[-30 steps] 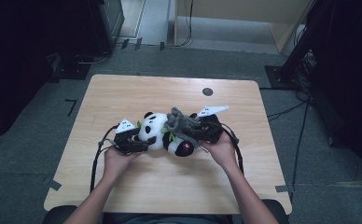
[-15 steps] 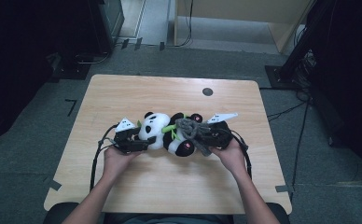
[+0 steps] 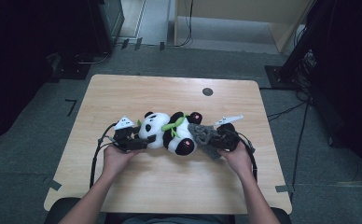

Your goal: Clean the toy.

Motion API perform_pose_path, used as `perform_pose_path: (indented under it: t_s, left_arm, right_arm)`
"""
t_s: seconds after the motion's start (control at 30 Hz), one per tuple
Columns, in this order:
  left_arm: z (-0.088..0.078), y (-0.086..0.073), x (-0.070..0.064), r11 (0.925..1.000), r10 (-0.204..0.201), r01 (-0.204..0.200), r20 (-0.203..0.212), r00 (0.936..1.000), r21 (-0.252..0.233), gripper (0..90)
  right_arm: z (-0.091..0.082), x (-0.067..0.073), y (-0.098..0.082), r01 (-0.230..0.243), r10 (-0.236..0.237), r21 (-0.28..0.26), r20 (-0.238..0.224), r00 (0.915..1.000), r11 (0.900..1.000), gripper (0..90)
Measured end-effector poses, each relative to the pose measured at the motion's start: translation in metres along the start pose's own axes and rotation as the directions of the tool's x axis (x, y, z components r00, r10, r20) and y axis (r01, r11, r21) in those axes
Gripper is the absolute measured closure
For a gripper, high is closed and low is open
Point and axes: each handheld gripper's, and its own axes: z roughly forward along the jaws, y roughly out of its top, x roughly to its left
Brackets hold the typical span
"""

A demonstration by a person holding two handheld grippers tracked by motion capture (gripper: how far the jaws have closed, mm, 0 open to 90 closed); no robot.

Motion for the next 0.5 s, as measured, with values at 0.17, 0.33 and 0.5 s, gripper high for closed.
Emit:
perform_pose_path:
  t_s: [0.17,0.33,0.5]
  left_arm:
    - [0.000,0.000,0.001,1.0000,0.004,-0.004,0.004,1.0000,0.001,23.5]
    - [0.000,0.001,0.001,1.0000,0.006,-0.006,0.003,1.0000,0.007,23.5]
    - [0.000,0.001,0.000,1.0000,0.003,-0.003,0.000,1.0000,0.008,23.8]
  right_arm:
    - [-0.013,-0.011,-0.002,-0.049,0.049,-0.050,-0.013,0.9987,0.998,80.9]
    - [-0.035,-0.006,0.002,-0.068,0.062,-0.128,-0.053,0.9967,0.989,81.0]
    - [-0.058,0.011,0.009,-0.042,0.028,-0.194,-0.076,0.9967,0.980,81.0]
